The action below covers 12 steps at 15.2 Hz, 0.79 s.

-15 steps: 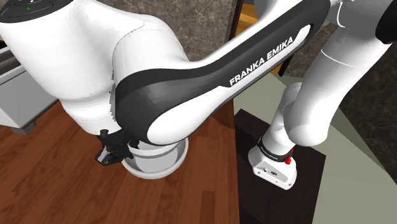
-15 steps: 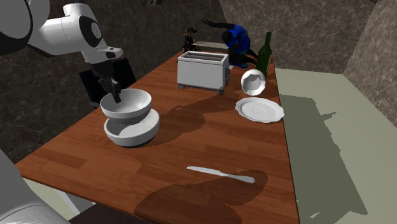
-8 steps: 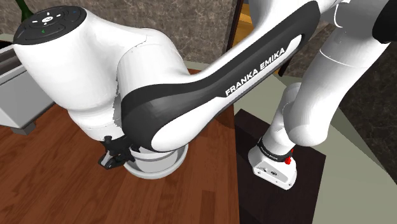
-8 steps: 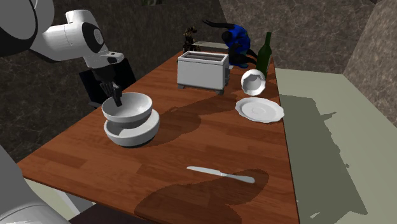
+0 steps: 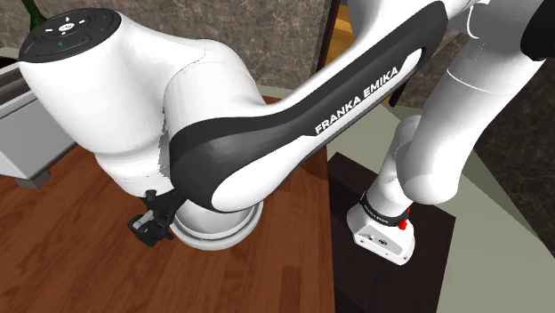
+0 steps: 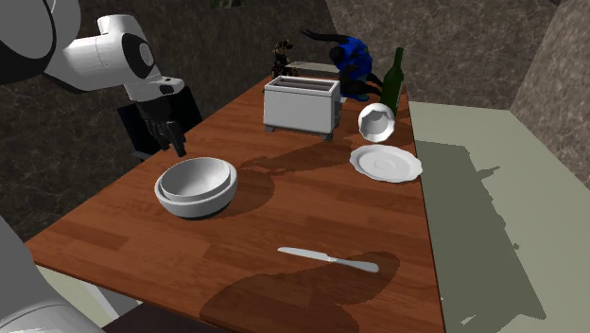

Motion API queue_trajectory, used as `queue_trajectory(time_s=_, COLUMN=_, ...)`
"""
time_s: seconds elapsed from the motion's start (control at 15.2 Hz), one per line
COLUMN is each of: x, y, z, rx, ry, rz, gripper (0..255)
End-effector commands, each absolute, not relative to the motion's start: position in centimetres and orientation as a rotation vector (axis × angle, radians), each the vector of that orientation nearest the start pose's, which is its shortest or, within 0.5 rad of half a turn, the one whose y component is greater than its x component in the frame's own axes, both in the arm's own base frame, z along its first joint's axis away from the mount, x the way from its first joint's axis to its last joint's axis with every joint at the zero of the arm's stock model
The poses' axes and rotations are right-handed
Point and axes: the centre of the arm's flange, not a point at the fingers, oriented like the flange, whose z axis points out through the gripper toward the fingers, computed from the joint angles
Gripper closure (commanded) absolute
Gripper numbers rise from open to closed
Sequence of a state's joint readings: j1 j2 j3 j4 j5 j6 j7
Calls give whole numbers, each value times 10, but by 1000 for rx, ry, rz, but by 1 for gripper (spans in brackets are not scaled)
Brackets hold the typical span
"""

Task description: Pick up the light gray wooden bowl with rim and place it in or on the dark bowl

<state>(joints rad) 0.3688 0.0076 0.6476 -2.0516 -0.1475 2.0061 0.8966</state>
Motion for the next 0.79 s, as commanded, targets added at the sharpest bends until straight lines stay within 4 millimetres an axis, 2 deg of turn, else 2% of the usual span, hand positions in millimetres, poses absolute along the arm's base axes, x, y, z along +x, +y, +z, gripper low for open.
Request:
queue_trajectory(time_s=0.0, x=295, y=459, z=431, rx=-3241, ry=-302, rz=-122, gripper=0)
queue_trajectory(time_s=0.26, x=291, y=464, z=480, rx=-3241, ry=-302, rz=-122, gripper=0)
queue_trajectory(time_s=0.73, x=291, y=464, z=480, rx=-3241, ry=-302, rz=-122, gripper=0)
